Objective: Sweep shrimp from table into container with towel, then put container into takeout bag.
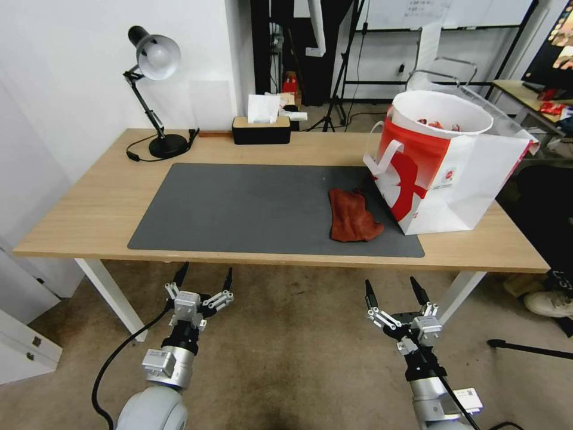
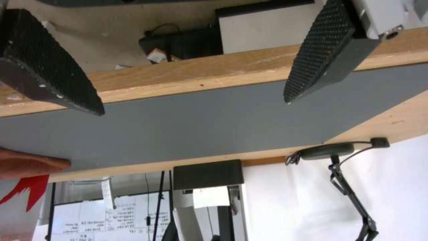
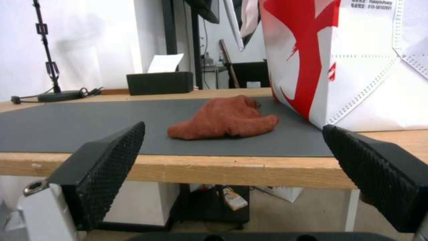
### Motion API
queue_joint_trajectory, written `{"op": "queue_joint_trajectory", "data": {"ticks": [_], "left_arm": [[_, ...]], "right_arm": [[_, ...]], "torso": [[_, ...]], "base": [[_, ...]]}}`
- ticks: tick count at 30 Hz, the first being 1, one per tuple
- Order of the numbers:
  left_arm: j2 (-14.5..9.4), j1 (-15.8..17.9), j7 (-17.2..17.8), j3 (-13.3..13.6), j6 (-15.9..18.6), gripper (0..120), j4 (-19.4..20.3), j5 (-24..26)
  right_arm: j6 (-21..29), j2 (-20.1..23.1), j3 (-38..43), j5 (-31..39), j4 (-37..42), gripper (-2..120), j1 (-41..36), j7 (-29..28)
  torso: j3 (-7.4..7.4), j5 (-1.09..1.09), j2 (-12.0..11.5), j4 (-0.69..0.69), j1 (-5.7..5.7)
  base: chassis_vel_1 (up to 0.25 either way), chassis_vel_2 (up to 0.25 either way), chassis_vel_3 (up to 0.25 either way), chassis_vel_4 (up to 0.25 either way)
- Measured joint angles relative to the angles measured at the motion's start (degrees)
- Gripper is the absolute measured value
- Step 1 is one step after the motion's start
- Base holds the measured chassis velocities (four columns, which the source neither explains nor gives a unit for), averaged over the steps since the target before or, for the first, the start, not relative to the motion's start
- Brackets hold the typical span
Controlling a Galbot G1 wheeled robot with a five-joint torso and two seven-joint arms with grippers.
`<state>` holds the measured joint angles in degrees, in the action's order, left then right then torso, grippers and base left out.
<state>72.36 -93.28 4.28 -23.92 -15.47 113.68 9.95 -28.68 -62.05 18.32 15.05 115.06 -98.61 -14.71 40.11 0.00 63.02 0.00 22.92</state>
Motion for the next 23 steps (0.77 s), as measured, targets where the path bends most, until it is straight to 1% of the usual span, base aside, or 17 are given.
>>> {"op": "queue_joint_trajectory", "data": {"ticks": [23], "left_arm": [[-0.08,0.15,0.02,0.06,0.12,100,0.01,0.19]], "right_arm": [[0.02,0.0,-0.09,-0.05,0.04,100,0.01,-0.07]], "torso": [[0.0,0.0,0.0,0.0,0.0]], "base": [[0.0,0.0,0.0,0.0]]}}
